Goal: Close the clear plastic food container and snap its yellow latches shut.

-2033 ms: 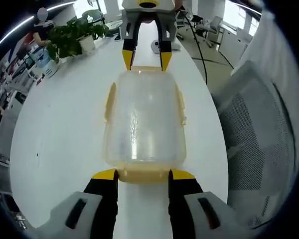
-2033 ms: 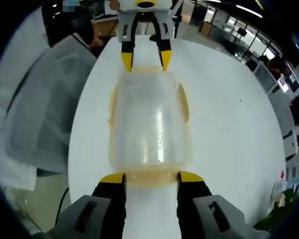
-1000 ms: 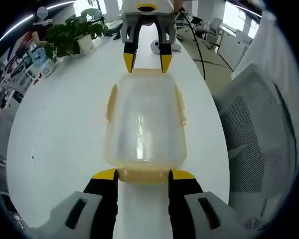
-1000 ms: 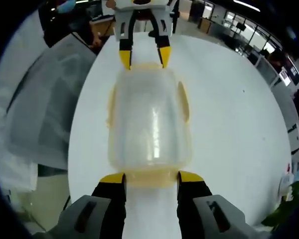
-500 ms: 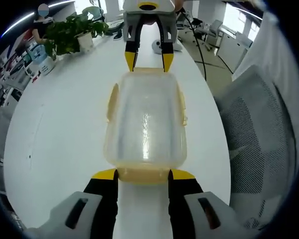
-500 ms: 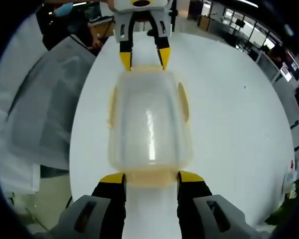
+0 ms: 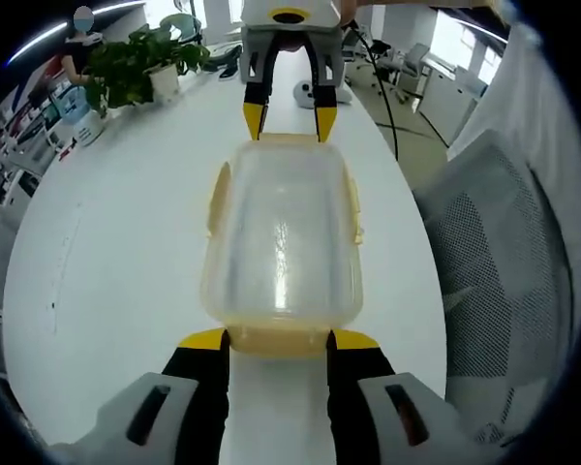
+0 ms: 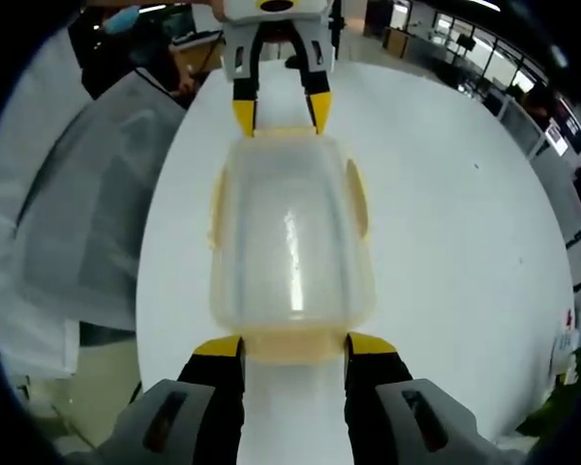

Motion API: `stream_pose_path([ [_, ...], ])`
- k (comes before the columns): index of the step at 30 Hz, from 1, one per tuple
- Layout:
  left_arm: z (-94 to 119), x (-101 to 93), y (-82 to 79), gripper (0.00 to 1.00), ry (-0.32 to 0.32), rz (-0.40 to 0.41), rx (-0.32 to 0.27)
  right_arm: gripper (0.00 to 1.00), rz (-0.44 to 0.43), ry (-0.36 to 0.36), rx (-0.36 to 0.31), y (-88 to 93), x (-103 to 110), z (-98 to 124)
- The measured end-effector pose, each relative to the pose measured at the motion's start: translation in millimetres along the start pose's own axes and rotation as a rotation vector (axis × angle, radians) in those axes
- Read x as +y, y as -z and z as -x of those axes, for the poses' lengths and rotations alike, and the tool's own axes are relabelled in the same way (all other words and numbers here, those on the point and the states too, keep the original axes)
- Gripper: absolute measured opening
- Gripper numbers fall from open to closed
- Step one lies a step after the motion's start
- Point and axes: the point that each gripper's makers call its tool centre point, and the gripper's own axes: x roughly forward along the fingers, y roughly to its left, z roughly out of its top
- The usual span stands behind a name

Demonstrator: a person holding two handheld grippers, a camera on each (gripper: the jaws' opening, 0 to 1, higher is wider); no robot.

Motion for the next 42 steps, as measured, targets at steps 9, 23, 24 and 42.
stream_pose_path([
  [9,5.8,-0.8,3.9,0.5,-0.029,0.031,-0.031,0.5,-0.054,0.001,0.022,10.9,8.7,-1.6],
  [23,24.4,3.7,1.5,0.45,-0.104,0.349,-0.11,0.47,-0.309,0.066,-0.07,3.3,10.4,20.3],
  [24,25.7,5.2,1.0,0.45,-0.116,0.372,-0.118,0.46,-0.329,0.08,-0.074,3.3,7.8,21.4],
  [42,23.5,7.4,2.1,0.46,-0.201,0.907,-0.181,0.42,-0.802,0.186,-0.189,-14.9,-14.4,24.1],
])
